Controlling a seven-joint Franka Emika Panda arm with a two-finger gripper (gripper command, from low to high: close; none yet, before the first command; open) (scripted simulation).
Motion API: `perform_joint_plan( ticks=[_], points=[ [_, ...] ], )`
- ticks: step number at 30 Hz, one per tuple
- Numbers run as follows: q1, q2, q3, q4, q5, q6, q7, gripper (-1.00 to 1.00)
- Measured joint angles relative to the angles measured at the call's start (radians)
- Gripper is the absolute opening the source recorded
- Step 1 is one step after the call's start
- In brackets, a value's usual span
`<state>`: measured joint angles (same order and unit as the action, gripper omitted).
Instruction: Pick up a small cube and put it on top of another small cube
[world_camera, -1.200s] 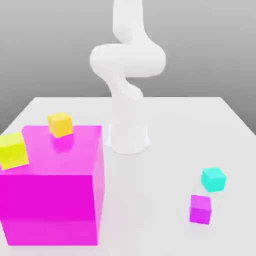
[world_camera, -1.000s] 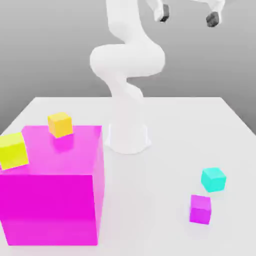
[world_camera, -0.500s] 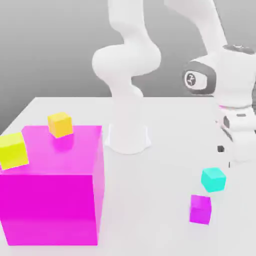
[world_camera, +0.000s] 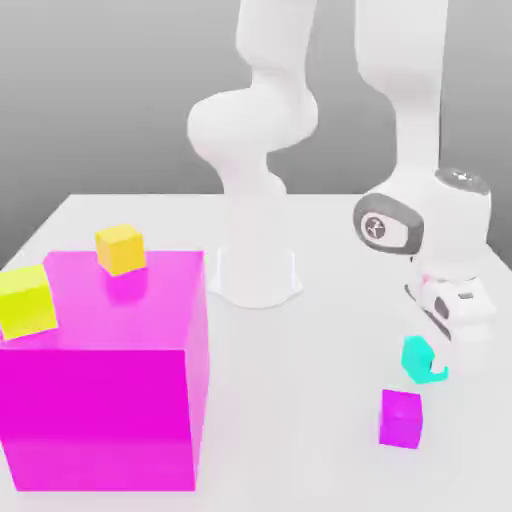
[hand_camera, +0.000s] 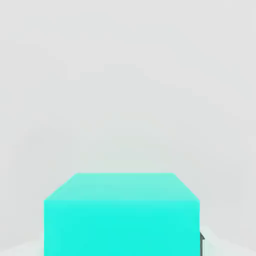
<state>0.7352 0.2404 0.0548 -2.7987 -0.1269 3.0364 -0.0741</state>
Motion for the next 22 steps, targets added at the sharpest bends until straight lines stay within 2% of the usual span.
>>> perform_joint_plan(
  ticks=[6,10,12,14,18,19,22],
  points=[
    [-0.027,-0.203,0.047,-0.034,0.108,-0.168,-0.076,-1.00],
    [-0.099,-0.254,-0.040,0.050,0.122,-0.302,-0.010,-1.00],
    [-0.181,-0.269,-0.094,0.104,0.123,-0.372,0.037,-1.00],
    [-0.282,-0.233,-0.094,0.127,0.129,-0.359,0.051,-1.00],
    [-0.258,-0.102,-0.055,0.138,0.128,-0.239,0.059,-1.00],
    [-0.258,-0.081,-0.054,0.139,0.127,-0.219,0.060,1.00],
    [-0.258,-0.081,-0.054,0.139,0.127,-0.219,0.060,1.00]
  ],
)
